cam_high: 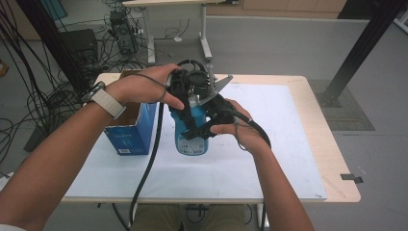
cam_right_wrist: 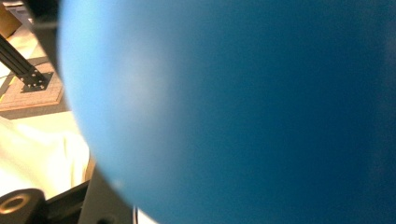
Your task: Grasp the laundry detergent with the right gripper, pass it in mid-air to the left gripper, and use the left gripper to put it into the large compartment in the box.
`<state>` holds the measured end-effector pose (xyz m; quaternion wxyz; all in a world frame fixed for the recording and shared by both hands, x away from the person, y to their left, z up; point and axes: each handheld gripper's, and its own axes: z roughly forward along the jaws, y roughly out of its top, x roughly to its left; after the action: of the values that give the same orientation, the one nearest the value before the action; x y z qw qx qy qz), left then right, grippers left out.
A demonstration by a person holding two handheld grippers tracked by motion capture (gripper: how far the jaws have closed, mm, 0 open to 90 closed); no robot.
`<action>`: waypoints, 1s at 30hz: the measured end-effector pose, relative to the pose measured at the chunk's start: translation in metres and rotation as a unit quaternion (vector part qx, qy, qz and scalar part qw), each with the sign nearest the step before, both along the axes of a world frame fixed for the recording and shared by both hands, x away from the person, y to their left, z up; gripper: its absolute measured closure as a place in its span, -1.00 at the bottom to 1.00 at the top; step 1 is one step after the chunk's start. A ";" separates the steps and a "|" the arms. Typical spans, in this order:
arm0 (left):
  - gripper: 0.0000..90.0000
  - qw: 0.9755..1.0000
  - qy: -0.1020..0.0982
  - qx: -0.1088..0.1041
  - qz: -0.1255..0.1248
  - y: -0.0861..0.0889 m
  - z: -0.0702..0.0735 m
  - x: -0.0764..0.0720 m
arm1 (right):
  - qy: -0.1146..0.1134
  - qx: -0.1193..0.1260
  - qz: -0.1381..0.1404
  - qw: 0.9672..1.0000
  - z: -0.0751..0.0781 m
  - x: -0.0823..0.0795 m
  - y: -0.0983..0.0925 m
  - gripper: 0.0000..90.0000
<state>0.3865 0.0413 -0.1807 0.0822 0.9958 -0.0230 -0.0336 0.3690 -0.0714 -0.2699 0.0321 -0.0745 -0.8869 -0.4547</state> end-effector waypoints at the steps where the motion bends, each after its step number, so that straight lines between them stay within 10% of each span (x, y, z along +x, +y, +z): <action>1: -0.15 1.000 0.001 -0.003 0.001 0.000 0.000 0.000 | -0.006 0.002 0.004 1.000 0.000 0.001 0.000 -0.01; 19: -0.15 1.000 -0.002 -0.007 0.001 0.002 0.001 -0.002 | -0.019 0.000 0.012 1.000 0.001 0.002 0.001 -0.02; 20: -0.15 1.000 -0.002 -0.007 0.001 0.002 0.001 -0.002 | 0.013 -0.009 -0.010 1.000 0.004 -0.003 0.002 -0.02; 21: -0.15 1.000 -0.003 -0.008 0.001 0.003 0.002 -0.002 | -0.041 0.006 0.027 0.999 -0.001 0.006 0.001 -0.02; 22: -0.15 1.000 -0.002 -0.007 0.002 0.003 0.002 -0.002 | -0.043 0.006 0.028 0.999 -0.001 0.006 0.001 -0.02; 23: -0.15 1.000 -0.002 -0.007 0.001 0.003 0.002 -0.002 | -0.017 0.000 0.012 1.000 0.002 0.002 0.002 -0.02; 30: -0.15 1.000 -0.003 -0.011 0.002 0.004 0.002 -0.002 | -0.015 -0.002 0.008 1.000 0.003 0.001 0.002 -0.02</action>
<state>0.3846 0.0457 -0.1782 0.0928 0.9950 -0.0218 -0.0306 0.3697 -0.0696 -0.2672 0.0220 -0.0602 -0.8889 -0.4536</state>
